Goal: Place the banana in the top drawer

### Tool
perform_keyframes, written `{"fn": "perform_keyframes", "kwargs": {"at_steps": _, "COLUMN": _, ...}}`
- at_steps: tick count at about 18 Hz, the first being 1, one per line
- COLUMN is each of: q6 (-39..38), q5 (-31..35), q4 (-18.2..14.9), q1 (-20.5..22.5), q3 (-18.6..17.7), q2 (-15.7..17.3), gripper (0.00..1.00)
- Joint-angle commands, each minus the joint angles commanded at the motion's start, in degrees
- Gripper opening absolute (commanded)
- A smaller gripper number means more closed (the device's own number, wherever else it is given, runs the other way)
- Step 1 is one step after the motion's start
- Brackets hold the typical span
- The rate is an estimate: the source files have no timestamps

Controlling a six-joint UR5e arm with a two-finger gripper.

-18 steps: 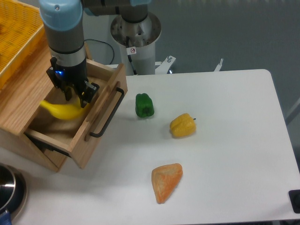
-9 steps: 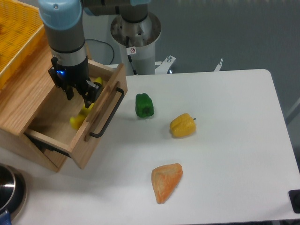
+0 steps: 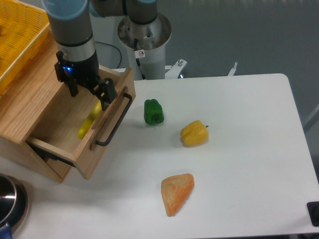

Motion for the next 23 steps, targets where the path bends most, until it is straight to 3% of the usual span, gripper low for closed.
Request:
{"fn": "perform_keyframes", "kwargs": {"at_steps": 6, "q6": 9.5, "q5": -0.1, "q4": -0.4, "q1": 6.5, "q3": -0.6, "q2": 0.4, "gripper": 1.0}}
{"fn": "perform_keyframes", "kwargs": {"at_steps": 9, "q6": 18.2, "q5": -0.2, "q4": 0.3, "q1": 11.6, "q3": -0.8, "q2": 0.2, "gripper": 1.0}}
{"fn": "perform_keyframes", "kwargs": {"at_steps": 14, "q6": 29.6, "q5": 0.0, "q4": 0.8, "q1": 19.2, "q3": -0.8, "q2": -3.7, "gripper": 1.0}}
{"fn": "perform_keyframes", "kwargs": {"at_steps": 17, "q6": 40.3, "q5": 0.0, "q4": 0.4, "q1": 22.2, "q3": -0.7, "q2": -6.0, "gripper": 1.0}}
{"fn": "perform_keyframes", "kwargs": {"at_steps": 20, "q6": 46.9, "q5": 0.1, "q4": 0.6, "q1": 24.1, "q3": -0.7, "q2": -8.7, "gripper": 1.0}}
{"fn": "perform_keyframes", "kwargs": {"at_steps": 23, "q6": 48.3, "q5": 3.1, "q4": 0.7, "q1": 24.2, "q3": -0.7, "q2": -10.6, "gripper": 1.0}}
